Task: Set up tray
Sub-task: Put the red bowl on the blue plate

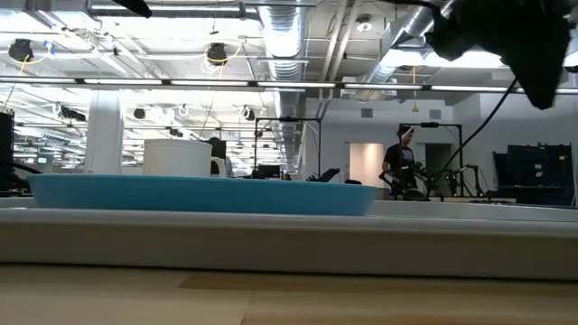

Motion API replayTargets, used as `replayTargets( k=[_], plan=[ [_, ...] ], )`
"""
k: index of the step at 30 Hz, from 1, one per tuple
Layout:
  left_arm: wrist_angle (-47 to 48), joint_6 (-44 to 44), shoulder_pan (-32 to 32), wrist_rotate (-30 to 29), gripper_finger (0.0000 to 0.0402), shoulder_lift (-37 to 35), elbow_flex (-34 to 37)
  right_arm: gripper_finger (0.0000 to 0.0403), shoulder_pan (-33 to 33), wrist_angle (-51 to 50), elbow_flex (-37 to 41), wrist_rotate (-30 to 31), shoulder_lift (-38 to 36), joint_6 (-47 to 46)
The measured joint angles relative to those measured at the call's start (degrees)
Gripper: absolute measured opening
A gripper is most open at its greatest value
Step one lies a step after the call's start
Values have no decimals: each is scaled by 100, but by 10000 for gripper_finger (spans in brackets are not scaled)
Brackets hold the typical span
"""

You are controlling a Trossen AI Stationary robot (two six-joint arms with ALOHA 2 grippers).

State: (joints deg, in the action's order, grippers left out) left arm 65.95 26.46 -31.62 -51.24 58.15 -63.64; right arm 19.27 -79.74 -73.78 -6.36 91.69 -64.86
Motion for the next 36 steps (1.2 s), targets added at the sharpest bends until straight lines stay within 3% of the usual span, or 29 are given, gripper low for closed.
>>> replayTargets(
  k=[6, 13, 23, 28, 36],
  plan=[
    [8, -439, 0, -208, 0, 0, 0, 159, 261, 12, 0, -210, 136, -477],
    [11, -650, 0, -211, 0, 0, 0, 178, 732, -272, 0, 131, 128, -1408],
    [12, -739, 0, -211, 0, 0, 0, 179, 1392, -258, 48, 347, 136, -2445],
    [11, -739, 0, -211, 0, 0, 0, 178, 1553, -165, 505, 343, 136, -2801],
    [11, -736, 0, -208, 0, 0, 0, 178, 1597, 1149, 1337, 342, -62, -2772]
  ],
)
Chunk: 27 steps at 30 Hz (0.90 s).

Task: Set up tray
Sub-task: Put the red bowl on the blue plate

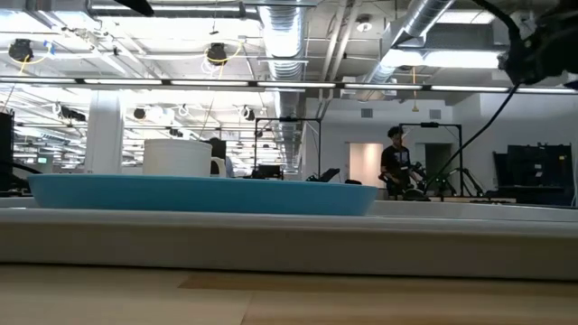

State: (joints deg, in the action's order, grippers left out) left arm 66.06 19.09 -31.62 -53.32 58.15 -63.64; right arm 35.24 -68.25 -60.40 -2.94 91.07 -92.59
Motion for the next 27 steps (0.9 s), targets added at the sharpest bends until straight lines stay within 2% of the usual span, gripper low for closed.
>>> replayTargets(
  k=[9, 13, 17, 22, 27],
  plan=[
    [-26, 4, 0, 0, 0, 0, 0, 177, -2, 368, 618, -18, 0, -138],
    [-41, 2, 0, 0, 0, 0, -1, 165, -39, 431, 752, -11, 4, -480],
    [-46, 4, 0, 0, 0, 0, -2, 119, -24, 462, 750, 2, 4, -285],
    [-70, 4, 0, 0, 0, 0, -2, 19, -41, 613, 750, -4, 4, -58],
    [-292, -92, 4, 0, 0, 0, -2, 9, -87, 723, 454, 237, 7, 621]
  ],
)
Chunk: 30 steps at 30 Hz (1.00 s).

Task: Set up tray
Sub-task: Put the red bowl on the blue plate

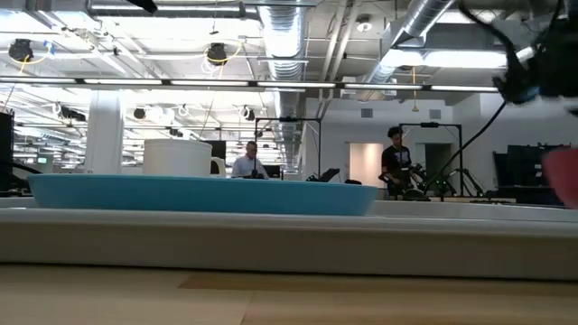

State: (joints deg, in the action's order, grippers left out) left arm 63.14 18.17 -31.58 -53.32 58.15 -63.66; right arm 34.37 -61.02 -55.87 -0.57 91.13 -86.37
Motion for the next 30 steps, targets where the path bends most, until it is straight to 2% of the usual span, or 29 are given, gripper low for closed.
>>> replayTargets(
  k=[4, 7, 9, 12, 14, 16, 19, 21, 23, 30],
  plan=[
    [-219, -88, 49, 0, 0, 0, 0, 6, -144, -296, -708, 869, 3, 587],
    [-240, -94, 111, 0, 0, 0, 0, 5, -299, -28, -1298, 1696, 2, 1558],
    [-221, -93, 143, 26, 0, 0, 0, 3, -399, 427, -1592, 2299, 2, 2491],
    [-220, -37, 156, 55, 0, 0, 0, 4, -564, 1964, -1761, 2838, 2, 4677],
    [-220, 14, 156, 120, 0, 0, 0, 4, -655, 3258, -1763, 2779, 32, 6294],
    [-216, 105, 156, 266, 0, -2, 0, 3, -756, 4433, -1779, 2546, 172, 7524],
    [-203, 342, 156, 496, 0, -2, 0, 4, -796, 4983, -1781, 1972, 276, 8874],
    [-201, 486, 156, 691, 0, 0, -2, 7, -868, 4843, -1915, 1839, 465, 9313],
    [-200, 583, 155, 797, 0, -4, -2, 9, -890, 4102, -2005, 1769, 652, 9571],
    [-227, 849, 156, 804, 0, -1, -4, 11, -1153, 3167, -3074, 588, 1751, 10382]
  ],
)
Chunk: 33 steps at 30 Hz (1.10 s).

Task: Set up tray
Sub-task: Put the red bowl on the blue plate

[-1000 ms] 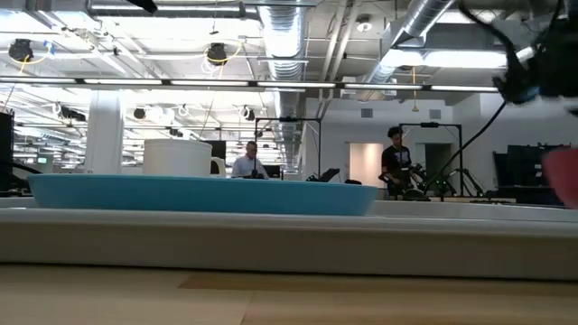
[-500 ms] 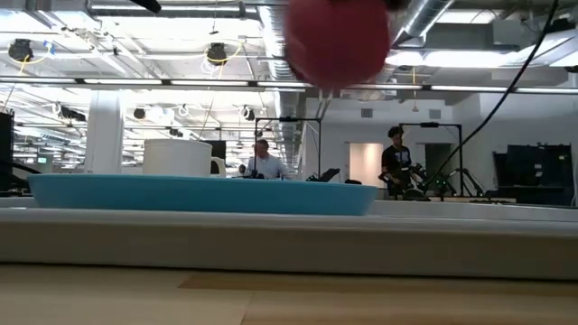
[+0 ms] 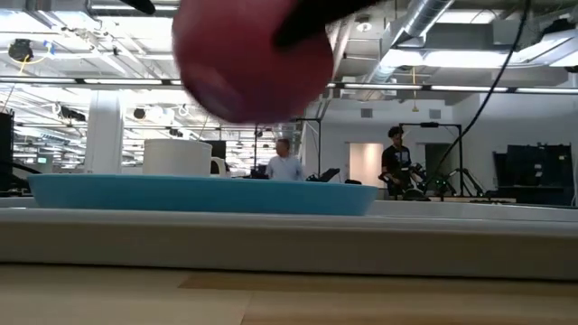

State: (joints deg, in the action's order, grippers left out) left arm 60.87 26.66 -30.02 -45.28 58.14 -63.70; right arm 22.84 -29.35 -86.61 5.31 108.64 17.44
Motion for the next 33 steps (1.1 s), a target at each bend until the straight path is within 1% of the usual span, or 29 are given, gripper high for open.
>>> replayTargets(
  k=[2, 5, 9, 14, 18, 21, 24, 33],
  plan=[
    [-16, 63, 0, 0, 0, 0, 0, 11, -14, -698, -488, 14, 387, 221],
    [-12, 210, 0, 5, 0, -1, 0, 11, -12, -1661, -1249, 231, 845, 367],
    [6, 309, 0, 45, 0, -1, 0, 12, -12, -2569, -2033, 493, 1471, 551],
    [8, 387, 0, 54, 0, -1, 0, 12, -8, -2964, -2714, 512, 1959, 761],
    [10, 465, 0, 90, 0, -1, 0, 12, -1, -3271, -2866, 502, 2300, 812],
    [10, 468, 0, 101, 0, -1, 0, 17, -1, -3393, -2877, 492, 2378, 810],
    [6, 473, 0, 101, 0, -1, 0, 31, -11, -3426, -2883, 395, 2380, 809],
    [9, 508, 0, 102, 0, 0, 0, 79, -12, -3322, -2891, 356, 2310, 600]
  ],
)
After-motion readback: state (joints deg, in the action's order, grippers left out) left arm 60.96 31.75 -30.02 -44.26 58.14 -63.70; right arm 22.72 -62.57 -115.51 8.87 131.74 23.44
